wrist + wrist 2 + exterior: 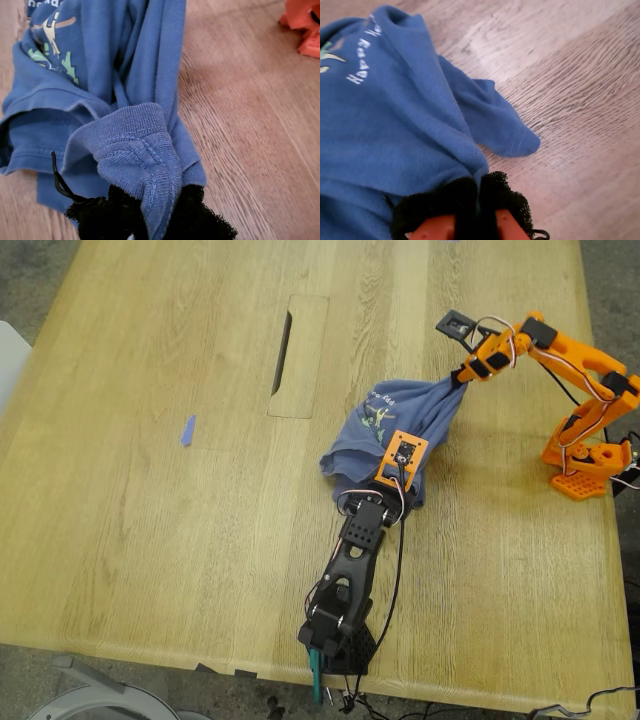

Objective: Fold a T-shirt

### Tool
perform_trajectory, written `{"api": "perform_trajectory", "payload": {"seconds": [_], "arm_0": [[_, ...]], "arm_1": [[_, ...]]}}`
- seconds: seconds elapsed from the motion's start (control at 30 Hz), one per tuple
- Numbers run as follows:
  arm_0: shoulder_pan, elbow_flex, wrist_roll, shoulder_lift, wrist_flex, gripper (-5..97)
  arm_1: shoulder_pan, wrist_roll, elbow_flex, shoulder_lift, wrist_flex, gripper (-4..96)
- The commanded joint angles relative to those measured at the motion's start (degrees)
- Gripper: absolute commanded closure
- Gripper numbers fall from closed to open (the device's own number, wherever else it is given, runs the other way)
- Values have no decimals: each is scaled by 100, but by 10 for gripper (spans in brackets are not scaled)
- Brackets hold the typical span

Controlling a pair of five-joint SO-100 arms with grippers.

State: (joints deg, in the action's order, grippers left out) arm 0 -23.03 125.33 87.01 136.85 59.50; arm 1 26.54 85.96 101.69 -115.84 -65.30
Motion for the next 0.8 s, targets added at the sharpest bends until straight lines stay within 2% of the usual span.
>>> {"api": "perform_trajectory", "payload": {"seconds": [0.0, 0.2, 0.27, 0.37, 0.43, 0.53, 0.77], "arm_0": [[53, 343, 70, 290, -510, 918], [62, 888, 53, 220, -993, 887], [26, 896, 141, 193, -993, 768], [-44, 879, 396, 176, -993, 513], [-79, 888, 431, 176, -993, 423], [-185, 896, 360, 114, -993, 353], [-387, 844, 413, 0, -923, 270]], "arm_1": [[255, -44, 747, -545, 712, 912], [272, -114, 2232, -1020, 2004, 878], [281, -158, 2496, -1081, 2285, 822], [325, -176, 2725, -1134, 2610, 688], [334, -158, 2813, -1195, 2654, 615], [308, -149, 2918, -1301, 2672, 556], [281, -185, 3050, -1600, 2584, 507]]}}
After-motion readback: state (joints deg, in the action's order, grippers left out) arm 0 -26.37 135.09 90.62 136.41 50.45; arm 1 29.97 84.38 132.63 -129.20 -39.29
